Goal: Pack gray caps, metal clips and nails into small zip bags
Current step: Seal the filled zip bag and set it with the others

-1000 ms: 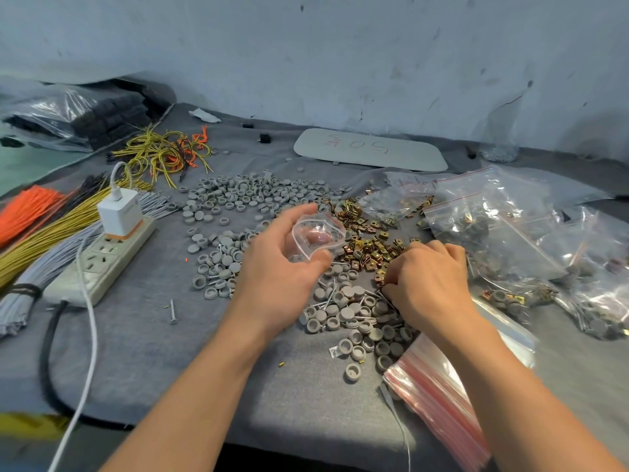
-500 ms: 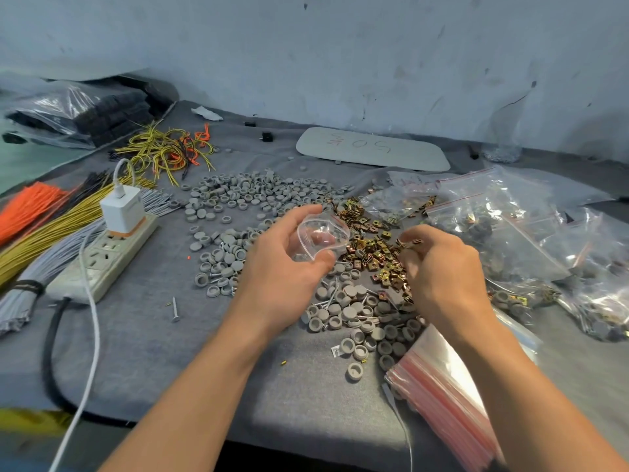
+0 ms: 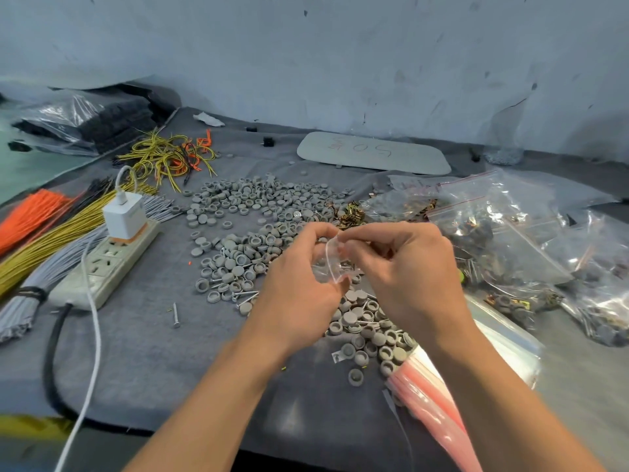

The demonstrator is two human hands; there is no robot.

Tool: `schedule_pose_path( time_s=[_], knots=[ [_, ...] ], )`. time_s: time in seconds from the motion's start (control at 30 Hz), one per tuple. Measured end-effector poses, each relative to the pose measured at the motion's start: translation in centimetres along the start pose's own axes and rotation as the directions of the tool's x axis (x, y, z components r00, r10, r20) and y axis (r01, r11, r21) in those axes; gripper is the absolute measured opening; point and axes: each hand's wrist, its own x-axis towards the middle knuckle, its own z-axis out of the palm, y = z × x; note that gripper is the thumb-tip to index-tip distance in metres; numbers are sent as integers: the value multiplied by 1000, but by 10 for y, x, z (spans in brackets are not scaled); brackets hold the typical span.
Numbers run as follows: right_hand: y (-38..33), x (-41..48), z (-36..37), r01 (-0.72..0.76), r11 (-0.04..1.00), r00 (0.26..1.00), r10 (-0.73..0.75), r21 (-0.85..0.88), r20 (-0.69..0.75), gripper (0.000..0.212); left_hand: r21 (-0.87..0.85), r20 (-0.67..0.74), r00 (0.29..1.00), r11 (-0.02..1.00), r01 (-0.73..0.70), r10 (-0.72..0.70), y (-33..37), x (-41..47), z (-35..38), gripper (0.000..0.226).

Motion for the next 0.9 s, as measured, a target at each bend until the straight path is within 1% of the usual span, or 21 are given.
schedule_pose_path(
  time_s=[0.03, 0.1, 0.13, 0.17, 0.2, 0.23, 0.27, 0.3, 0.33, 0.37, 0.43, 0.5, 0.6, 0.67, 0.77, 0.83, 0.9],
  knots=[
    [1, 1, 0, -20, 999, 1000, 20, 26, -23, 15, -13, -4, 1000, 1000, -4, 4, 0, 0, -1, 45],
    [7, 5, -4, -74, 996, 990, 80, 56, -114, 17, -70, -8, 1000, 998, -5, 4, -1, 2, -3, 38],
    [10, 7, -6, -105, 993, 985, 111, 57, -129, 21, -111, -10, 1000, 994, -2, 1, -2, 2, -4, 34],
    [14, 8, -7, -137, 989, 985, 143, 63, -97, 29, -155, 0, 1000, 988, 2, -2, -2, 3, -7, 29],
    [16, 8, -8, -171, 981, 985, 173, 91, -18, 39, -207, 30, 1000, 978, 2, 4, -2, 3, -9, 23],
    [16, 7, -7, -206, 966, 977, 194, 159, 92, 48, -273, 70, 997, 962, -3, 23, -1, 4, -11, 19],
    [14, 7, -5, -245, 936, 957, 192, 252, 215, 52, -346, 108, 993, 938, -11, 52, 0, 4, -13, 17],
    [13, 6, -2, -274, 901, 935, 169, 335, 312, 52, -405, 131, 988, 914, -21, 81, 2, 4, -15, 15],
    [13, 4, 0, -290, 872, 923, 146, 395, 355, 47, -426, 122, 988, 904, -36, 97, 3, 4, -16, 14],
    [12, 3, 1, -295, 852, 926, 142, 432, 350, 40, -418, 86, 992, 907, -48, 93, 3, 4, -17, 14],
    [11, 1, 1, -297, 834, 946, 192, 466, 260, 20, -356, -37, 999, 933, -48, 37, -1, 6, -18, 13],
    [11, 2, 1, -325, 804, 946, 276, 498, 171, 8, -355, -122, 990, 935, 19, -66, -4, 8, -20, 16],
    [11, 4, -2, -355, 736, 930, 343, 577, 135, 11, -452, -153, 978, 890, 61, -145, -6, 9, -26, 16],
    [9, 4, -4, -355, 726, 928, 349, 589, 129, 8, -504, -173, 972, 862, 53, -161, -5, 9, -28, 14],
    [10, 4, -6, -338, 733, 933, 346, 591, 104, 6, -598, -192, 959, 800, 53, -207, -3, 9, -29, 2],
    [10, 5, -7, -330, 737, 937, 333, 590, 107, 6, -623, -192, 956, 780, 54, -220, -1, 8, -30, 11],
    [9, 5, -8, -332, 741, 939, 315, 583, 135, 11, -619, -167, 966, 784, 55, -200, 0, 7, -31, 22]
  ],
)
